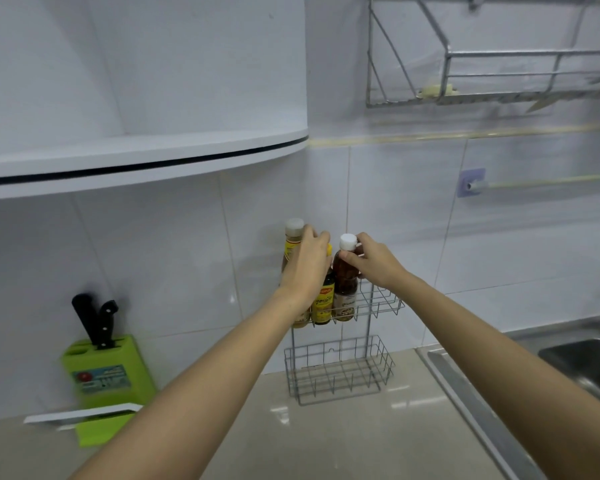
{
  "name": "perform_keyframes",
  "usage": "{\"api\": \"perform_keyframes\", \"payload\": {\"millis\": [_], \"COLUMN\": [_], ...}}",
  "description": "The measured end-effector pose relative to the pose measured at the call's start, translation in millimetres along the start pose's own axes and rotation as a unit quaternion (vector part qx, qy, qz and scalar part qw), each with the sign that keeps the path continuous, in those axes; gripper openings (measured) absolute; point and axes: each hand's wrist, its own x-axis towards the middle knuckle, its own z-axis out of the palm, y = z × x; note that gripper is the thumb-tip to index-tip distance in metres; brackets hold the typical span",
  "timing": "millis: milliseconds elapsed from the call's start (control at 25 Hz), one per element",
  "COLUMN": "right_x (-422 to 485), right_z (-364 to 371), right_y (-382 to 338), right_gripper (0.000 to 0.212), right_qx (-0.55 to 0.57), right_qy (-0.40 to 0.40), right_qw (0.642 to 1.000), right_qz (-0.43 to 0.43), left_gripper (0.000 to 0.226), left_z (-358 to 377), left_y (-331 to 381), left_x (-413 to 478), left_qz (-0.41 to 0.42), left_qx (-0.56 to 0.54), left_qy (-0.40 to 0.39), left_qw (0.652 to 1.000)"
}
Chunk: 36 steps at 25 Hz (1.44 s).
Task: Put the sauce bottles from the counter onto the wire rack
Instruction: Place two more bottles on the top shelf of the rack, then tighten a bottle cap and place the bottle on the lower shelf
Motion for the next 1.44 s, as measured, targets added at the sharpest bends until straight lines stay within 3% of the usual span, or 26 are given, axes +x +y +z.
{"api": "perform_keyframes", "payload": {"millis": [240,360,480,600,720,840,1120,1200,1360,1440], "right_x": [-11.0,-24.6,-55.6,-94.0,-132.6,-167.1,-214.7,-223.5,-241.7,-252.5], "right_z": [-3.5,-5.3,-2.7,13.6,47.7,83.9,161.5,174.9,207.3,223.5], "right_y": [-8.5,-8.8,-21.2,-36.2,-48.4,-61.7,-90.7,-109.2,-154.2,-182.0], "right_gripper": [0.036,0.031,0.028,0.027,0.028,0.027,0.026,0.027,0.025,0.025], "right_qx": [-0.044,-0.206,-0.306,-0.313,-0.271,-0.235,-0.182,-0.169,-0.14,-0.126], "right_qy": [-0.031,-0.051,-0.049,-0.034,-0.099,-0.175,-0.279,-0.285,-0.306,-0.308], "right_qw": [0.998,0.976,0.95,0.948,0.953,0.949,0.934,0.932,0.924,0.918], "right_qz": [0.035,0.053,0.022,-0.04,-0.091,-0.114,-0.128,-0.148,-0.184,-0.213], "left_gripper": [0.022,0.016,0.013,0.015,0.016,0.017,0.014,0.012,0.016,0.028], "left_z": [-34.9,-54.9,-80.9,-106.6,-119.6,-120.7,-136.9,-149.4,-162.5,-161.2], "left_y": [5.9,1.0,-14.1,-31.2,-54.3,-77.6,-134.1,-163.3,-239.3,-265.0], "left_x": [-9.6,-31.1,-66.8,-112.1,-159.8,-201.4,-279.7,-303.5,-380.1,-423.5], "left_qz": [-0.001,0.024,0.026,0.029,0.008,-0.02,-0.091,-0.141,-0.31,-0.346], "left_qx": [-0.012,0.003,0.018,0.051,0.04,0.011,-0.045,-0.068,-0.004,0.013], "left_qy": [-0.059,-0.058,-0.115,-0.212,-0.297,-0.32,-0.311,-0.281,-0.146,-0.162], "left_qw": [0.998,0.998,0.993,0.975,0.954,0.947,0.945,0.947,0.939,0.924]}}
